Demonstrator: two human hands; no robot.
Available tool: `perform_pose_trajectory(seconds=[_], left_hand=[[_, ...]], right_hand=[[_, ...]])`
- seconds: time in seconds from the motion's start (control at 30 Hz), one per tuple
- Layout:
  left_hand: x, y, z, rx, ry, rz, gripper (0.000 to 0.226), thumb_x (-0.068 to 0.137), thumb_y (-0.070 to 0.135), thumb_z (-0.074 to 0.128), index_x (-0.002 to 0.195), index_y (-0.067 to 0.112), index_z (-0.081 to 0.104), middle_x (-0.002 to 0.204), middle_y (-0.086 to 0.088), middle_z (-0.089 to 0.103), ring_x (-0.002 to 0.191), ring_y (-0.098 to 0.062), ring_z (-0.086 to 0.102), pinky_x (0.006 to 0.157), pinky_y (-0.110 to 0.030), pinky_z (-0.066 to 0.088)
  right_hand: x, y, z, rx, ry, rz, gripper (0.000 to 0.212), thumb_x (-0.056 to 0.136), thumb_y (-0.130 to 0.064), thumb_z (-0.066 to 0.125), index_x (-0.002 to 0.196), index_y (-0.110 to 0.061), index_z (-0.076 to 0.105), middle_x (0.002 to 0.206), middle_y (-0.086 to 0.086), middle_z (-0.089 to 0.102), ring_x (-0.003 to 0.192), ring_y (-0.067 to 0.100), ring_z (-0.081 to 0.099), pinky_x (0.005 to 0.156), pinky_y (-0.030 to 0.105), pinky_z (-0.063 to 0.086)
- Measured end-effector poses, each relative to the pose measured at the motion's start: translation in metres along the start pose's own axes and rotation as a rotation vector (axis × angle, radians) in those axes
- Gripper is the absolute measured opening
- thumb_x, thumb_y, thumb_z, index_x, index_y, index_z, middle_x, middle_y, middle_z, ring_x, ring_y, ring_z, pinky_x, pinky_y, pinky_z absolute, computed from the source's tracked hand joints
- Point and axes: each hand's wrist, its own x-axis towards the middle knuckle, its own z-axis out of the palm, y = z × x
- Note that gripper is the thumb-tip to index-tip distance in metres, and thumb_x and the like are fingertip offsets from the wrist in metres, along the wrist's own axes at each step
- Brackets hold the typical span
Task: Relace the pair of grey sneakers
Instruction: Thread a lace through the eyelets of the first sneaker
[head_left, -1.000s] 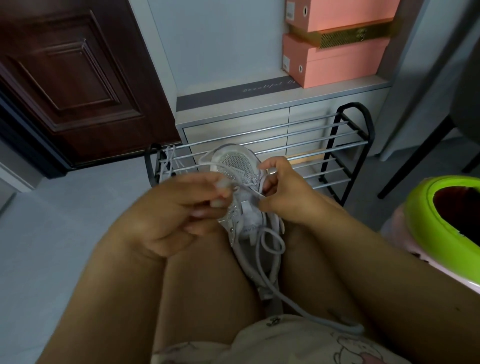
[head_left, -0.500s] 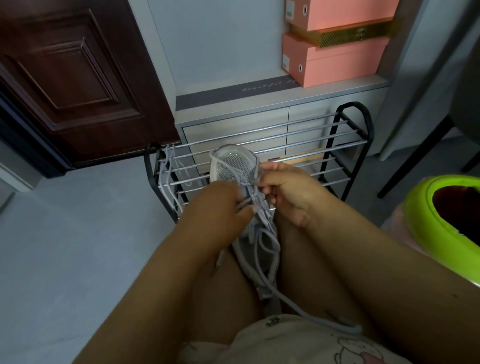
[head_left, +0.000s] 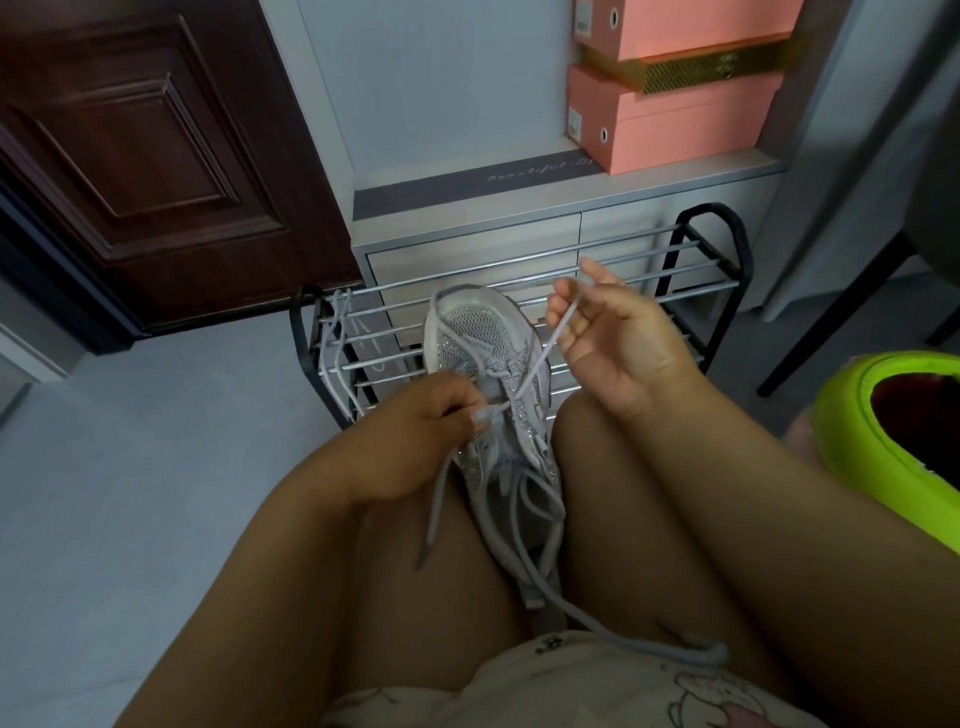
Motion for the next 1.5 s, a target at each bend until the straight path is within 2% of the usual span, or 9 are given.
perform_pose_trajectory(seconds=[0.23,0.43,0.63,0.8,0.9,1.0,1.17,1.27,1.5], left_hand=[[-0.009,-0.005,-0.005,-0.262,-0.188,0.045,0.024,0.092,0.017,0.053,0.089,-0.005,0.061,0.091,-0.009,0.059,0.087,-0.016,0.055,0.083,-0.027,0.043],[-0.039,-0.032,-0.037,-0.909,-0.125,0.073,0.025,0.067,0.02,0.063,0.069,-0.006,0.06,0.078,-0.017,0.057,0.083,-0.027,0.053,0.083,-0.033,0.044],[-0.015,-0.018,-0.028,-0.091,0.095,-0.251,0.029,0.076,0.047,0.057,0.075,0.019,0.065,0.077,-0.001,0.064,0.077,-0.019,0.061,0.075,-0.035,0.047],[0.006,0.001,0.015,0.273,0.167,-0.059,0.018,0.09,0.039,0.057,0.085,0.022,0.057,0.073,0.006,0.057,0.069,-0.006,0.054,0.065,-0.028,0.043],[0.004,-0.001,0.012,0.313,0.095,0.037,0.016,0.093,0.028,0.055,0.081,0.018,0.056,0.069,0.008,0.05,0.061,0.002,0.045,0.057,-0.018,0.034],[-0.011,-0.002,-0.012,-0.1,-0.09,-0.038,0.022,0.093,0.027,0.056,0.071,0.022,0.057,0.062,0.005,0.048,0.054,-0.005,0.041,0.053,-0.021,0.036],[-0.037,0.0,-0.04,-0.496,-0.247,-0.055,0.009,0.072,0.023,0.067,0.064,0.018,0.065,0.06,-0.001,0.053,0.057,-0.012,0.046,0.056,-0.019,0.04],[-0.037,0.0,-0.033,-0.231,-0.255,-0.14,0.015,0.071,0.021,0.061,0.056,0.022,0.065,0.056,0.0,0.053,0.055,-0.014,0.047,0.059,-0.023,0.039],[-0.057,-0.031,-0.078,-0.31,0.004,-0.029,0.017,0.059,0.028,0.061,0.05,0.015,0.057,0.048,0.0,0.046,0.051,-0.013,0.047,0.055,-0.017,0.043]], right_hand=[[0.008,0.0,0.003,-0.281,-0.25,0.033,0.038,0.088,0.001,0.044,0.123,-0.009,0.054,0.114,0.004,0.063,0.042,0.007,0.043,0.046,0.021,0.042],[0.012,-0.015,-0.013,0.101,-0.195,0.037,0.023,0.078,-0.007,0.052,0.099,-0.015,0.057,0.064,-0.002,0.058,0.044,0.005,0.043,0.051,0.018,0.038],[0.01,-0.008,-0.011,-0.243,-0.145,-0.01,0.016,0.088,-0.002,0.05,0.089,-0.009,0.064,0.061,0.003,0.054,0.04,0.009,0.038,0.044,0.019,0.036],[0.007,-0.007,-0.01,-0.181,-0.142,-0.009,0.024,0.087,-0.001,0.049,0.077,-0.011,0.069,0.058,0.003,0.056,0.04,0.01,0.04,0.045,0.019,0.04],[0.009,-0.012,-0.015,-0.14,0.002,-0.014,0.02,0.088,0.0,0.047,0.079,-0.01,0.062,0.055,0.002,0.054,0.043,0.01,0.044,0.047,0.02,0.043],[0.009,-0.012,-0.02,-0.199,0.147,0.008,0.017,0.09,0.001,0.046,0.084,-0.009,0.058,0.051,0.001,0.055,0.044,0.011,0.05,0.051,0.023,0.051],[-0.002,-0.007,-0.007,-0.684,0.098,0.001,0.017,0.087,0.003,0.052,0.079,-0.01,0.059,0.059,0.004,0.059,0.05,0.012,0.054,0.05,0.022,0.05],[-0.015,-0.012,0.001,-1.296,0.07,-0.212,0.01,0.083,-0.014,0.064,0.074,-0.011,0.062,0.064,0.004,0.06,0.058,0.013,0.054,0.058,0.026,0.045],[-0.058,-0.009,0.017,-2.175,-0.48,-0.097,0.05,0.061,-0.064,0.069,0.061,-0.015,0.062,0.051,-0.003,0.052,0.046,0.004,0.047,0.04,0.021,0.031]])
